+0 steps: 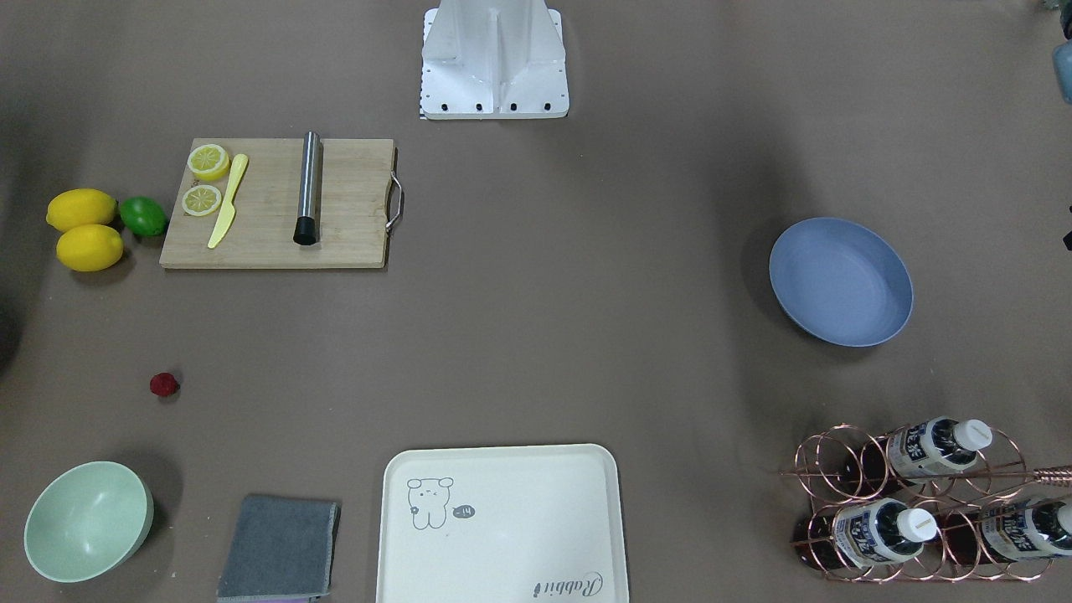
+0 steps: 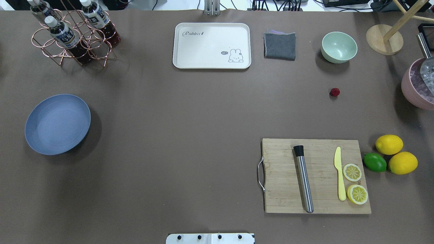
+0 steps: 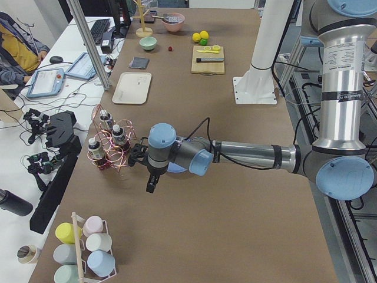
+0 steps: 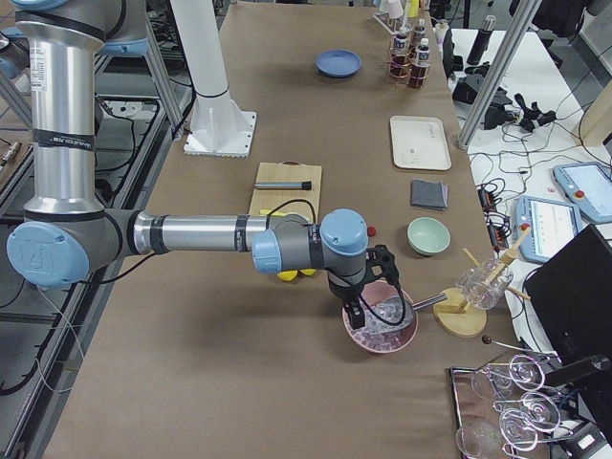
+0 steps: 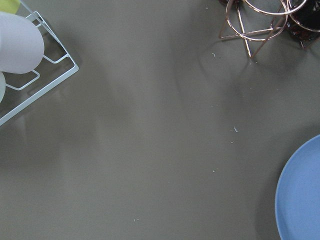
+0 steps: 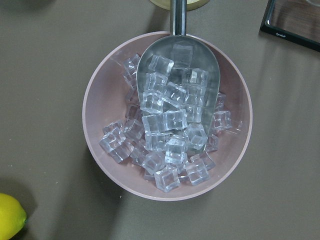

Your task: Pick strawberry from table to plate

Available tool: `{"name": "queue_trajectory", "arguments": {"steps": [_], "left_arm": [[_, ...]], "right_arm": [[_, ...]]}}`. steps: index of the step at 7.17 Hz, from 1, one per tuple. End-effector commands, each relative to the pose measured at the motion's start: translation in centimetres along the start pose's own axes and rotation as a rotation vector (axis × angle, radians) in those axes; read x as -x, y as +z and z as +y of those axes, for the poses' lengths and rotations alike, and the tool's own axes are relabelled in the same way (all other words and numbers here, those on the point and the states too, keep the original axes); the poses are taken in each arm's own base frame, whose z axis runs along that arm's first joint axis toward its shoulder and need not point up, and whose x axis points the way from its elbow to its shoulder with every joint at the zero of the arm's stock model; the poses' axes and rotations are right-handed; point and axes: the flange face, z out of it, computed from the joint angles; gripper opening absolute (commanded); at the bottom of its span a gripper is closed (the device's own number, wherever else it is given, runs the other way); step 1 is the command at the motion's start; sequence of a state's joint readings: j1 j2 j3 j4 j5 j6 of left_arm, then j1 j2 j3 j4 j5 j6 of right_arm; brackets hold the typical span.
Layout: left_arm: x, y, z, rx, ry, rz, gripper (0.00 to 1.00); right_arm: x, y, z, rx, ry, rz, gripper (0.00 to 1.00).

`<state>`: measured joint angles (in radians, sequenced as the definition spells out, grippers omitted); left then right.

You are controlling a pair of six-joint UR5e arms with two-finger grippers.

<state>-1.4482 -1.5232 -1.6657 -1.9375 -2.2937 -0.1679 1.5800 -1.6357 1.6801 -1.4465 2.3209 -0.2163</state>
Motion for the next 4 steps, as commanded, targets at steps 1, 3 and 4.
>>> {"name": "queue_trajectory", "arguments": {"steps": [1, 3, 4], "left_arm": [[0.0, 0.0, 0.0, 0.002, -0.003, -0.001, 0.98], [-1.3, 0.7, -0.9, 0.009, 0.019, 0.007, 0.98], [-2.9, 1.7, -1.0, 0.025, 0.052, 0.02, 0.98]], "right_arm": [[0.2, -0.3, -0.2, -0.007, -0.006, 0.001, 1.0], [0.7, -0.6, -1.0, -0.015, -0.022, 0.004, 1.0], [0.8, -0.7, -1.3, -0.018, -0.025, 0.004, 1.0]]}}
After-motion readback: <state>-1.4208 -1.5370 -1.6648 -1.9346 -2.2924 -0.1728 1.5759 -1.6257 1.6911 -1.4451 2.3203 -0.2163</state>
